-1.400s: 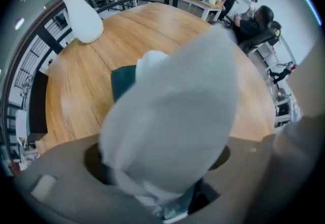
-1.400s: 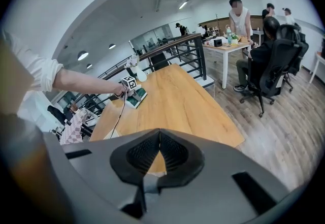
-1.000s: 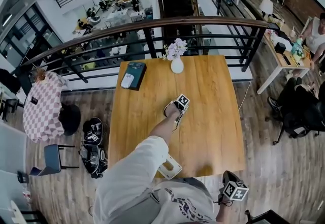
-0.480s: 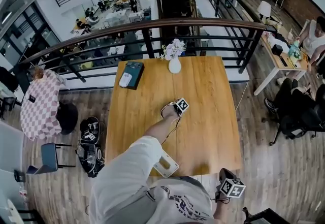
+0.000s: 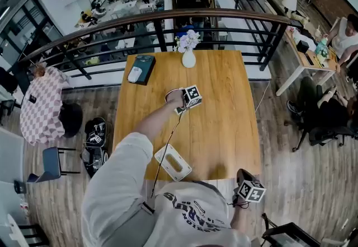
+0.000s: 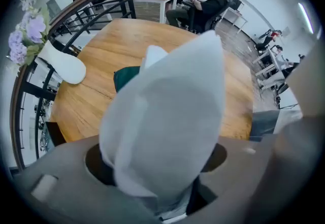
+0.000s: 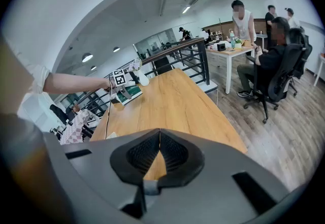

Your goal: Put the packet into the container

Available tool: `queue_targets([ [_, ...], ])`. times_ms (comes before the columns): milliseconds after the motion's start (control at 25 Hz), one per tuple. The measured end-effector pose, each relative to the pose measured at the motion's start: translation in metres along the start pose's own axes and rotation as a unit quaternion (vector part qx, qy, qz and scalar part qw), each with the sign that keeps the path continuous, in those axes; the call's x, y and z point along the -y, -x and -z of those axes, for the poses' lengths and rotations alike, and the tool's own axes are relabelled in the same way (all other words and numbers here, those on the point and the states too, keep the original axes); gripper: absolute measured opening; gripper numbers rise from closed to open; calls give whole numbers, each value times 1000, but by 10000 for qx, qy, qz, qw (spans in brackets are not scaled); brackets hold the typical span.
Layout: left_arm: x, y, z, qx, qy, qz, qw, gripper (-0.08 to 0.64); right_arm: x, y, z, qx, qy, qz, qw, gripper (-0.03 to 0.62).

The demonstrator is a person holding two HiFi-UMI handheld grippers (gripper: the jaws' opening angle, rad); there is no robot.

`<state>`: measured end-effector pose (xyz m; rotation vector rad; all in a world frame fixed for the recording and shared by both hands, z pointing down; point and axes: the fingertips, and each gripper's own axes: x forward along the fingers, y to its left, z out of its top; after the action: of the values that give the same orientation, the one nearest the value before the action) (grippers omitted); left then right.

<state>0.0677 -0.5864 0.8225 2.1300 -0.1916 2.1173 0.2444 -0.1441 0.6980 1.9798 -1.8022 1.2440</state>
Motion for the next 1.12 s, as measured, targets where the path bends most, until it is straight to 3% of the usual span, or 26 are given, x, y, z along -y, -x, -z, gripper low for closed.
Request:
queue_targets([
  [240, 3, 83, 0, 438, -348, 259, 9981, 307, -7, -4, -3, -121, 207, -142, 9996, 8],
  [480, 6, 169, 9, 381, -1066, -103, 9935, 310, -15, -12, -7, -153, 383, -307, 9987, 8],
  [640, 20, 210, 14, 540, -1386, -138, 9888, 311, -25, -18, -10, -137, 486, -429, 9978, 8],
  [1000, 29, 222, 20, 480, -1506, -192, 9872, 311, -26, -21, -20, -42, 624, -491, 9968, 8],
  [1120, 42, 222, 21, 568, -1876, -59, 9806, 311, -19, -17, -17, -55, 578, -420, 9974, 8],
])
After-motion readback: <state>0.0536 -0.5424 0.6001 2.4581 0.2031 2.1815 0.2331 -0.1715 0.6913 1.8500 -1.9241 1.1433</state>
